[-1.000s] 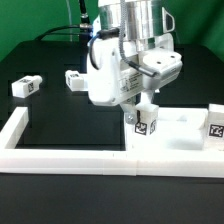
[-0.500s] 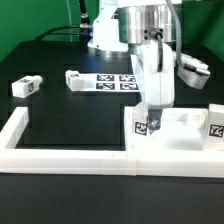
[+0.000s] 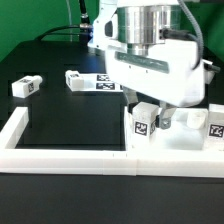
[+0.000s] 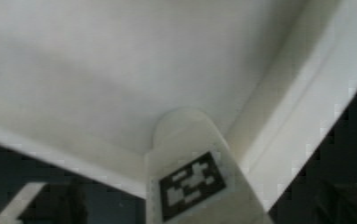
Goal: Assemble square table
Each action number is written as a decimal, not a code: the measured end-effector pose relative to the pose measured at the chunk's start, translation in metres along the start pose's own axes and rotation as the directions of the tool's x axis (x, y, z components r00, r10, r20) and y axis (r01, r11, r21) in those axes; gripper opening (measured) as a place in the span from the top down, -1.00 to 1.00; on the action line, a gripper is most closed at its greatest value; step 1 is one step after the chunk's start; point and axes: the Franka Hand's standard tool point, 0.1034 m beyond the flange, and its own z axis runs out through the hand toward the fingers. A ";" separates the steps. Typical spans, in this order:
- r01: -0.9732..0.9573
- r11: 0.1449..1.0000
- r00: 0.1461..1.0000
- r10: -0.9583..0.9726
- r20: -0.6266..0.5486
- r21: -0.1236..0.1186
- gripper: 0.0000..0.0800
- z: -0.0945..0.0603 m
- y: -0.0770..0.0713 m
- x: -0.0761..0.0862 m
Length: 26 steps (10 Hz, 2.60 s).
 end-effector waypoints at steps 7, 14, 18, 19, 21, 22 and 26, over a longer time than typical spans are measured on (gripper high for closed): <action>0.019 1.000 1.000 -0.019 0.002 0.002 0.03 0.001 0.004 0.004; -0.673 0.740 0.739 0.672 0.047 0.007 0.28 -0.004 0.001 0.007; -0.901 0.435 0.433 0.899 0.074 -0.011 0.28 0.003 -0.003 0.006; -0.917 0.400 0.398 0.915 0.067 -0.014 0.27 0.004 -0.005 0.007; -0.947 0.320 0.319 0.947 0.039 -0.025 0.25 0.003 -0.004 0.007; -0.950 0.310 0.310 0.950 0.030 -0.031 0.25 0.003 -0.001 0.007; -0.942 0.334 0.333 0.942 0.035 -0.024 -0.50 -0.001 0.000 0.006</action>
Offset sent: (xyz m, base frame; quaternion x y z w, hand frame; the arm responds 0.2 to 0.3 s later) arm 0.0000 0.0000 0.0000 0.0000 0.0000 0.0650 0.9979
